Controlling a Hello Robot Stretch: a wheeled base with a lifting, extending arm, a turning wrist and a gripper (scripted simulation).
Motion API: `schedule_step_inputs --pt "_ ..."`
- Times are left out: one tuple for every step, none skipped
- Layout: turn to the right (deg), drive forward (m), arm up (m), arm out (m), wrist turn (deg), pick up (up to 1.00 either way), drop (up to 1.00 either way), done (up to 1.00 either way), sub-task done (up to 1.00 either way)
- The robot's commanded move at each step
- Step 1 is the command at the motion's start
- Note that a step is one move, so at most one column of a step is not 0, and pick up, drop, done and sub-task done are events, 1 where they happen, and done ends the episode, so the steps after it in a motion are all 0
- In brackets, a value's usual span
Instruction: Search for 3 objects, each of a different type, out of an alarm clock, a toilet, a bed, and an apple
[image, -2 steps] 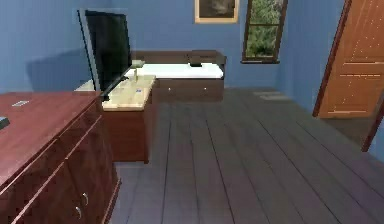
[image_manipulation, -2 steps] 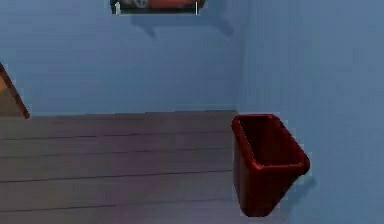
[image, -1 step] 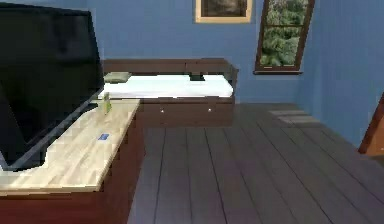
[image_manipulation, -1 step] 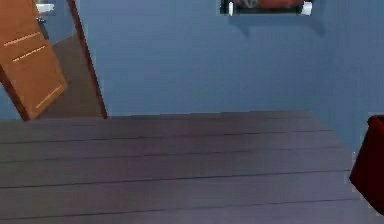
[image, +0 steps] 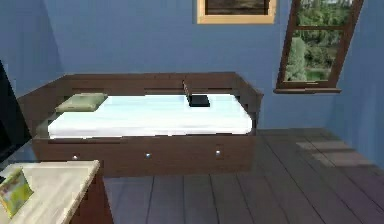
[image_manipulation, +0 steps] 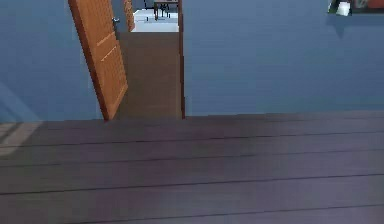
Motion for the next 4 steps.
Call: schedule_step_inputs --pt "0.0 0.8 0.0 0.0 0.0 0.0 0.0 0.0 0.0" --pt "-18.0 0.0 0.0 0.0 0.0 0.0 0.0 0.0 0.0" --pt "0.0 0.0 0.0 0.0 0.0 0.0 0.0 0.0 1.0" --pt "45.0 0.0 0.0 0.0 0.0 0.0 0.0 0.0 0.0"
